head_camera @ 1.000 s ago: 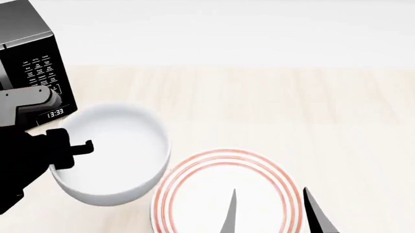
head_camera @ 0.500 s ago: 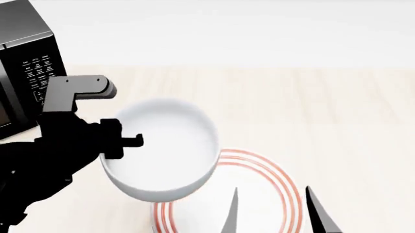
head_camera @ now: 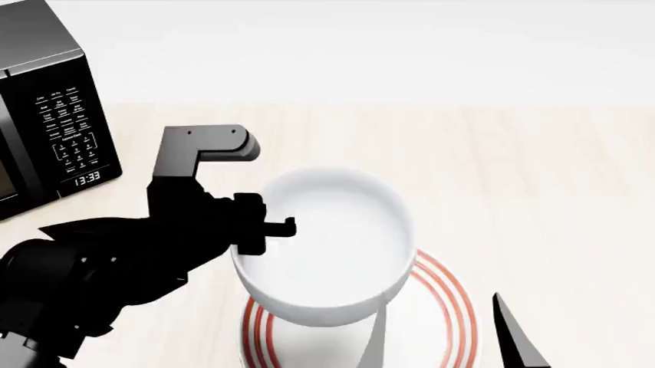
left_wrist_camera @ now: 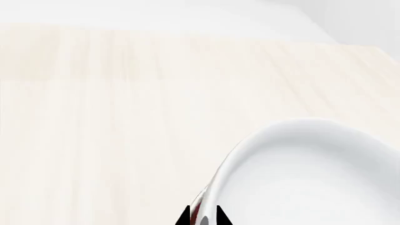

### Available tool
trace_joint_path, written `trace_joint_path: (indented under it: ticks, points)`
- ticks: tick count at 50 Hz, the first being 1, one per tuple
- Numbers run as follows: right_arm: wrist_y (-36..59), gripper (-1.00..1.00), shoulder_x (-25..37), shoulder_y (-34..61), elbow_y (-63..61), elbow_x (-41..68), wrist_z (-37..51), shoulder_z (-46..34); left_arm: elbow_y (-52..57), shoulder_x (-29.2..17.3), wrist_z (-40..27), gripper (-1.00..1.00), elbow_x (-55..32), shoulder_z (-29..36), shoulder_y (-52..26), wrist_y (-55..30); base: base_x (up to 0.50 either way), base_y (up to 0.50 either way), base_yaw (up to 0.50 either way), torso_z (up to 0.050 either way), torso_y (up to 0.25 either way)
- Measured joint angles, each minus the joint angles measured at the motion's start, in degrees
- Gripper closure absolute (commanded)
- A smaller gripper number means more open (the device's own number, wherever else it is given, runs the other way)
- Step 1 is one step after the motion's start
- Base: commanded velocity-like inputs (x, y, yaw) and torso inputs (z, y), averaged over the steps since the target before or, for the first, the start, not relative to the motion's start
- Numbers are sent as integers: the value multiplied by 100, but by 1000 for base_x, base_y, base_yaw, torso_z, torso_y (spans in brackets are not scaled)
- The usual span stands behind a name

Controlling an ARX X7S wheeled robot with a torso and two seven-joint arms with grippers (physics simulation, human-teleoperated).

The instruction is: Pick up the white bowl and put it on the plate.

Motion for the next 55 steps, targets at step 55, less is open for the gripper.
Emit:
trace_joint_path:
  ticks: [55]
  points:
    - [-59, -100, 66, 1, 12, 79, 33, -100, -922, 21, -320, 100, -2804, 2496, -208, 1262, 0, 0, 0, 0, 1]
